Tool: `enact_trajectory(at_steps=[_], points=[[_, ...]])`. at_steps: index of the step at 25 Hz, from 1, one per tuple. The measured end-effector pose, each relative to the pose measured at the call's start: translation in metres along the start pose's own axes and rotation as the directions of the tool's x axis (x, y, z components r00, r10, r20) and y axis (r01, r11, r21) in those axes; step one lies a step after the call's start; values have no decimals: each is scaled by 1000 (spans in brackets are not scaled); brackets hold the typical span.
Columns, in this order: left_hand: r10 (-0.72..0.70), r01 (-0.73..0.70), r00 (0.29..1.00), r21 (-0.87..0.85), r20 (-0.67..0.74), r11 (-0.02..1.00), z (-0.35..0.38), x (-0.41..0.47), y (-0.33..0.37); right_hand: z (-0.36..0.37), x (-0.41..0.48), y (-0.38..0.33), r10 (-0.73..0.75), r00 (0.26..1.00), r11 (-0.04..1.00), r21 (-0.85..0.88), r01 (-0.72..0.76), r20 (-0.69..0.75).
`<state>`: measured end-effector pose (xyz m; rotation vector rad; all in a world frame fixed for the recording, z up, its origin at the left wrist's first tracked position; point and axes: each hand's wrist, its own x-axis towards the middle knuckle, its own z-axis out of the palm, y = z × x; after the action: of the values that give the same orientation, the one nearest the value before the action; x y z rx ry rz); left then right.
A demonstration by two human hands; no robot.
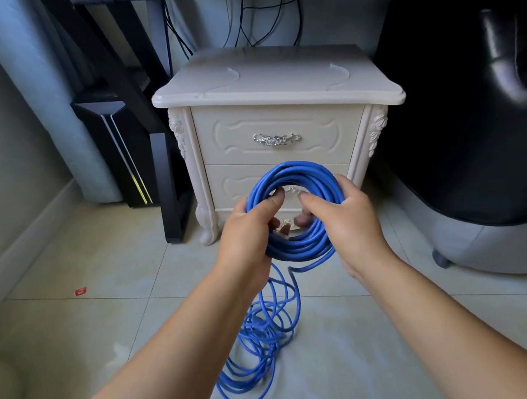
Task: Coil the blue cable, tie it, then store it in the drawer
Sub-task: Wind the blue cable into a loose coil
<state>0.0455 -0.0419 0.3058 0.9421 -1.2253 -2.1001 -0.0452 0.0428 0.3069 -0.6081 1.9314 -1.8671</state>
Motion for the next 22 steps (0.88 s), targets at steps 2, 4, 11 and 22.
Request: enact_trajectory(at_steps=[2,4,11,22], points=[[13,-22,999,184,49,983,-4,1,7,-6,2,-1,-23,1000,998,-58,22,-6],[92,-135,988,399,123,907,-10,3,19,-9,4,-6,-65,997,988,-141,69,36],[290,-430,901,749,322,503,-9,-5,24,-7,-4,-11,-177,930,774,-539,333,321],[329,-351,934,507,138,787,-6,-5,16,-3,-16,-5,-137,982,967,-198,160,128]])
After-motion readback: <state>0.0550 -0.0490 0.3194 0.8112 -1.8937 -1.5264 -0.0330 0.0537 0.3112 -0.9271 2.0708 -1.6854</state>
